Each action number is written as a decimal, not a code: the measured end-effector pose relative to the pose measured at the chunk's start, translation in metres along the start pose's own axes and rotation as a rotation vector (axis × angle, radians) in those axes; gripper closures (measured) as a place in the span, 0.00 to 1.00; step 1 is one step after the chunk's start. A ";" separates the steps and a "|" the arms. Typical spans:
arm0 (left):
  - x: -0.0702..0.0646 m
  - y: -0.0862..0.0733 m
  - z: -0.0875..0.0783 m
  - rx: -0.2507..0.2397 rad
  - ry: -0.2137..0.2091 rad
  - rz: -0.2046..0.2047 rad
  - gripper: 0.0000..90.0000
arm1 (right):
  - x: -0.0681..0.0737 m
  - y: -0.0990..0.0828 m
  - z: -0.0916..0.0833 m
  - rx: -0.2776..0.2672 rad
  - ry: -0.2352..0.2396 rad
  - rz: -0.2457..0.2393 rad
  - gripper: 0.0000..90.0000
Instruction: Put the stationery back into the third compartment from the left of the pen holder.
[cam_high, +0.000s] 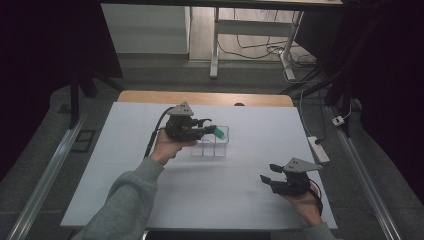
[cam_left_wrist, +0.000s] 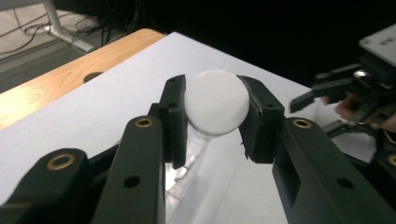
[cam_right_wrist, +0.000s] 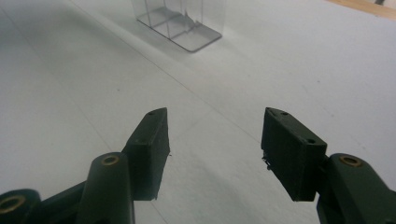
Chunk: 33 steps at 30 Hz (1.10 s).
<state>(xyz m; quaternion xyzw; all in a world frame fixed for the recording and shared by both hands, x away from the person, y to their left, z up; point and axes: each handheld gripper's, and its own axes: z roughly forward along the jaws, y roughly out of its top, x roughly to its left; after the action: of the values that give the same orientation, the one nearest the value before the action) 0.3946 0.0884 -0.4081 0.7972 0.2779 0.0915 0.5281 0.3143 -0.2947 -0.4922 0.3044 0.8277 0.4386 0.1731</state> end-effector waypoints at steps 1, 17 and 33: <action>0.002 0.001 0.003 0.007 0.005 -0.003 0.72 | -0.001 -0.001 0.000 0.000 -0.003 0.001 0.46; 0.012 0.004 0.036 0.117 0.025 0.002 0.55 | -0.003 -0.005 0.001 0.023 -0.018 -0.001 0.45; 0.000 -0.053 -0.035 0.116 0.122 0.023 0.44 | -0.010 -0.011 -0.003 0.033 -0.033 0.006 0.44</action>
<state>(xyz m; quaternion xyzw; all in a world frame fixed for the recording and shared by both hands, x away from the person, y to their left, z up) 0.3604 0.1316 -0.4407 0.8226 0.3053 0.1295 0.4619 0.3163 -0.3082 -0.4998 0.3170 0.8310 0.4201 0.1803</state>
